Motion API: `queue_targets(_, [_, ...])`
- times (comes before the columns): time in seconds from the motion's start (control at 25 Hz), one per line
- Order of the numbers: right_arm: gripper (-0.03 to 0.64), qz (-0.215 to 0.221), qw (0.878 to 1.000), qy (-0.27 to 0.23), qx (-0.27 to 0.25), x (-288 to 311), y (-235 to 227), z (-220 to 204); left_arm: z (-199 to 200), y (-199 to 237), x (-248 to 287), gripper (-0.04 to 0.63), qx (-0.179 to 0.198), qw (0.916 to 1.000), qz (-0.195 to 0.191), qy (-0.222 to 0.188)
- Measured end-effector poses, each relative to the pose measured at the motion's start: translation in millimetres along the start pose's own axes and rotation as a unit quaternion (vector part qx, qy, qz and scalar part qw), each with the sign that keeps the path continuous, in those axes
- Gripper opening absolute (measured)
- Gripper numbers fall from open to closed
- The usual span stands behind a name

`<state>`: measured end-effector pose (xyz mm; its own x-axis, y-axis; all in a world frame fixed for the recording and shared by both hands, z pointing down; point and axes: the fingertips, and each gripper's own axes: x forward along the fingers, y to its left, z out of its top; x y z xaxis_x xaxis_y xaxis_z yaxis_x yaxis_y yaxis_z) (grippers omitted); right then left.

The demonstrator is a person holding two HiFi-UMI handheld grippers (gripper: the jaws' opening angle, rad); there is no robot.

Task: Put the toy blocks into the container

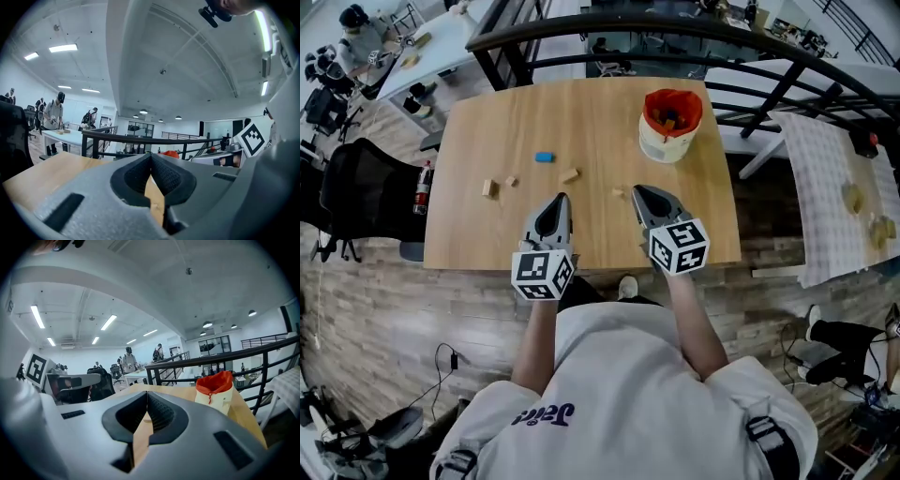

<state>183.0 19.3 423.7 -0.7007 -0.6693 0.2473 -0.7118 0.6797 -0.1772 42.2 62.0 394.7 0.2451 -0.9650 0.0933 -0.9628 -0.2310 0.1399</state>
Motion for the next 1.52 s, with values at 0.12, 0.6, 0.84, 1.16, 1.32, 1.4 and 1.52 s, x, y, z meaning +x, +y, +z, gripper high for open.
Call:
queue_targets(0.12, [0.015,0.018,0.999,0.04,-0.019,5.1,-8.6,-21.1,-17.8,3.8,12.8,0.008,-0.009,0.9997,-0.003,0.024])
queue_targets(0.6, [0.016,0.097,0.95,0.242,-0.174,54.3,-42.9,-113.8,-67.4,21.5,83.0,0.009,0.014,0.9934,-0.073,0.087])
queue_targets(0.84, [0.018,0.143,0.905,0.316,-0.244,98.6,-49.9,-155.7,-94.0,38.7,107.2,0.008,0.002,0.9891,-0.098,0.11])
queue_targets(1.16, [0.17,0.161,0.862,0.391,-0.28,145.7,-57.2,-220.0,-115.1,48.7,119.6,0.008,-0.013,0.9829,-0.118,0.141])
queue_targets(1.32, [0.169,0.156,0.85,0.418,-0.282,156.7,-62.4,-242.9,-121.4,46.6,118.7,0.008,-0.016,0.9786,-0.136,0.153])
queue_targets(1.4, [0.169,0.15,0.845,0.429,-0.282,160.4,-66.0,-250.8,-124.9,46.4,118.9,0.008,-0.016,0.9766,-0.143,0.16])
queue_targets(1.52, [0.157,0.141,0.842,0.439,-0.281,166.1,-71.9,-258.3,-126.7,50.6,121.7,0.008,-0.015,0.9758,-0.145,0.163])
